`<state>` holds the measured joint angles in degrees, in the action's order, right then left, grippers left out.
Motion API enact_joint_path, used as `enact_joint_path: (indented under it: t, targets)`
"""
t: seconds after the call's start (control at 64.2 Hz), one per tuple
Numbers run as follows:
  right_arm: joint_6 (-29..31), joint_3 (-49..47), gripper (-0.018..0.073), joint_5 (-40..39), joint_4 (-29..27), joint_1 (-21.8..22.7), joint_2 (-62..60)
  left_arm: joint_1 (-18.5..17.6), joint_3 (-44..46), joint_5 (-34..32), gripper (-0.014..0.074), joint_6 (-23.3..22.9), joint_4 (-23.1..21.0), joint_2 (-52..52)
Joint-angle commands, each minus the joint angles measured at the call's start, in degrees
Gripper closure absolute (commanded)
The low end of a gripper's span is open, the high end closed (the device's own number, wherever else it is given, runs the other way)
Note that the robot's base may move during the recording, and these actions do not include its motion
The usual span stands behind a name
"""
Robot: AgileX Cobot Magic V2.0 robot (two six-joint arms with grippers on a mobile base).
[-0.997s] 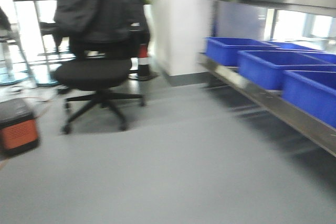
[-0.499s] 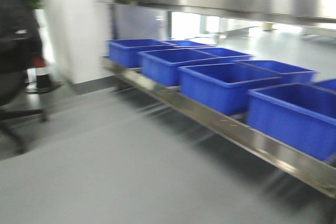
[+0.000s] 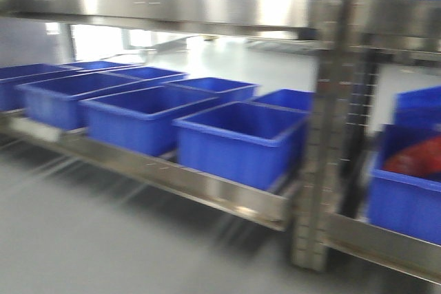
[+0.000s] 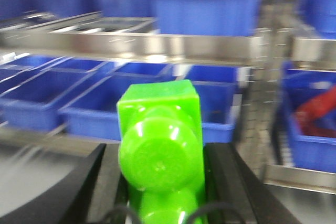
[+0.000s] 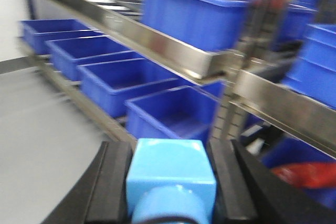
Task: Grab block from conveyor and place in blue bin
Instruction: 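Drive the base toward the shelf of blue bins, then move the left gripper with the green block over a blue bin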
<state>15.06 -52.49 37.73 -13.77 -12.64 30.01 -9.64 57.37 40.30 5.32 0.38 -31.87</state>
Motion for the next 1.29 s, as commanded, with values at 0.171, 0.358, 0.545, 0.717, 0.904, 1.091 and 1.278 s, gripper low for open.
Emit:
enact_joint_path:
  t: [0.171,0.358,0.545,0.717,0.904,1.091,1.278]
  targets:
    - [0.0,0.0,0.0713,-1.4,0.3,0.0,0.0,-0.3,-0.1,-1.1,0.0707,-0.3,-0.1,0.2]
    - [0.0,0.0,0.0713,-1.4,0.3,0.0,0.0,-0.3,-0.1,-1.1,0.0707,-0.3,-0.1,0.2]
    - [0.0,0.0,0.0713,-1.4,0.3,0.0,0.0,-0.3,-0.1,-1.1,0.0707,-0.3,-0.1,0.2]
    - [0.0,0.0,0.0713,-1.4,0.3,0.0,0.0,-0.3,-0.1,-1.1,0.0707,-0.3,-0.1,0.2]
    - [0.0,0.0,0.0713,-1.4,0.3,0.0,0.0,-0.3,-0.1,-1.1,0.0707,-0.3,-0.1,0.2]
    - [0.0,0.0,0.0713,-1.4,0.3,0.0,0.0,-0.3,-0.1,-1.1,0.0707,-0.3,-0.1,0.2]
    - [0.0,0.0,0.0713,-1.4,0.3,0.0,0.0,-0.3,-0.1,-1.1,0.0707,-0.3,-0.1,0.2]
